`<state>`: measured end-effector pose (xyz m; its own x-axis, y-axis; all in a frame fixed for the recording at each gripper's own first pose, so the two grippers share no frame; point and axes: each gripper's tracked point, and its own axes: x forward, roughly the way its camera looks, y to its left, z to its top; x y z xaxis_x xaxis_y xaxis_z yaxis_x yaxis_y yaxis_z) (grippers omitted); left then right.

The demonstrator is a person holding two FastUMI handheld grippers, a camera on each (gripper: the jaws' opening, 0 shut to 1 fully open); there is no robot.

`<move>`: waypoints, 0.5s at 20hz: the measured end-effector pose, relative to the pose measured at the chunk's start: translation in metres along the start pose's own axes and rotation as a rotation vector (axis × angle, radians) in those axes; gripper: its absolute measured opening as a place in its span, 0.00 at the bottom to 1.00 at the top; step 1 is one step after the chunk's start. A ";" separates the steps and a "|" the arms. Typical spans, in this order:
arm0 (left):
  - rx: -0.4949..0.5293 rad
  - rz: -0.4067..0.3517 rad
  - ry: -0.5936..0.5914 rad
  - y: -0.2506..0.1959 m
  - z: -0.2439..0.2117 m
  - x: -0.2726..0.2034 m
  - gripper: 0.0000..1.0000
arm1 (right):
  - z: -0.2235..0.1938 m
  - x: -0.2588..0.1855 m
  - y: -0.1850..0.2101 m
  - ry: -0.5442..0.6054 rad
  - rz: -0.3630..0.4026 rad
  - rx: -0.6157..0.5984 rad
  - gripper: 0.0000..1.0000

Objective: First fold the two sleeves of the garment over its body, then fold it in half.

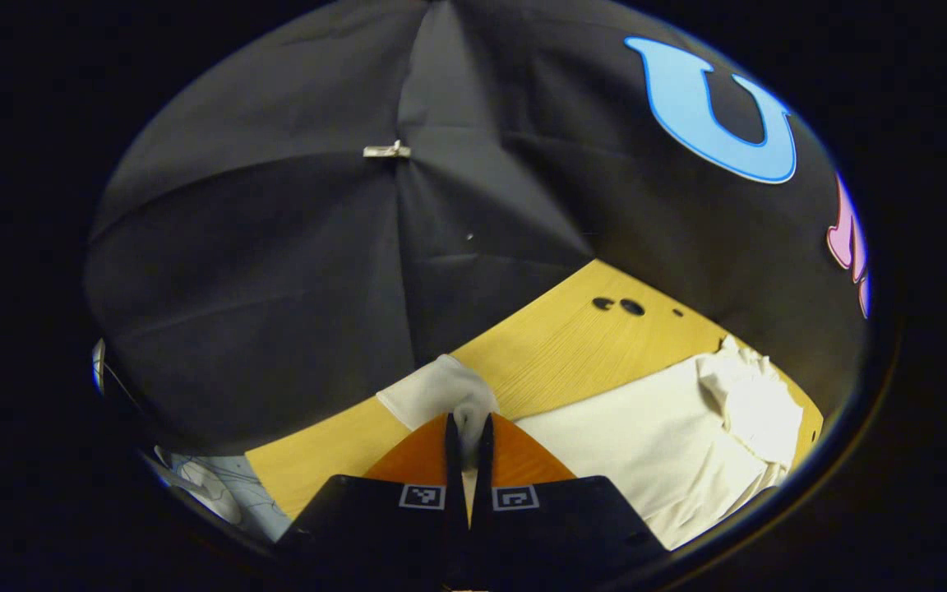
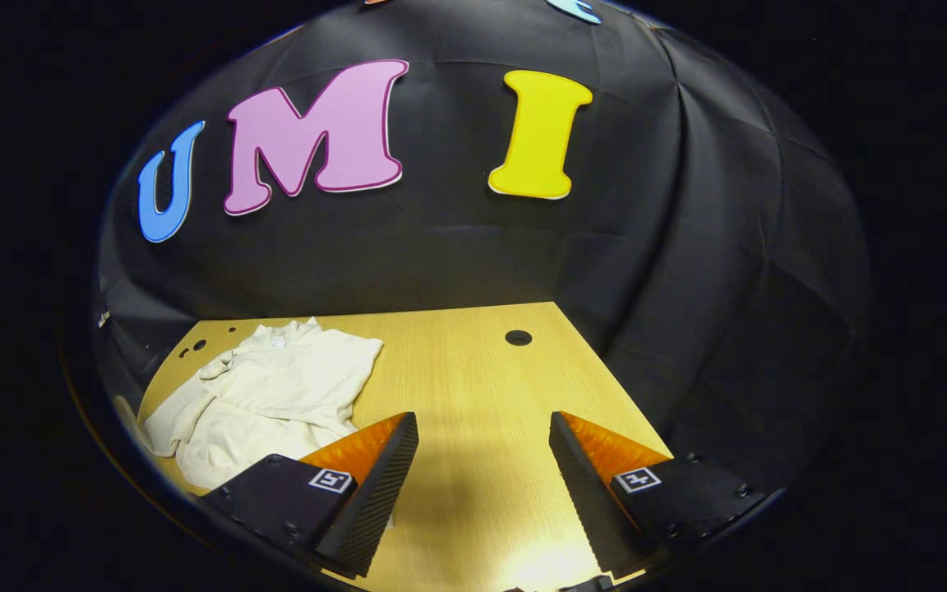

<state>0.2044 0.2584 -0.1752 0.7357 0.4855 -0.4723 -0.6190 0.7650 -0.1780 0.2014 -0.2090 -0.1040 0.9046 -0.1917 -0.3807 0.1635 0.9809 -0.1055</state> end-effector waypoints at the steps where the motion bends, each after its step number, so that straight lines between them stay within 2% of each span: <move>1: 0.012 -0.017 -0.022 -0.017 0.016 0.001 0.06 | -0.002 0.004 -0.005 0.003 -0.004 0.002 0.98; 5: 0.062 -0.102 -0.095 -0.099 0.060 0.011 0.06 | -0.012 0.014 -0.020 0.017 -0.003 0.025 0.98; 10: 0.128 -0.243 -0.157 -0.219 0.088 0.015 0.06 | -0.020 0.027 -0.027 0.028 0.005 0.023 0.99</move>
<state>0.3756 0.1352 -0.0673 0.8974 0.3336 -0.2886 -0.3876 0.9088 -0.1547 0.2132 -0.2416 -0.1298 0.8940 -0.1877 -0.4069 0.1686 0.9822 -0.0827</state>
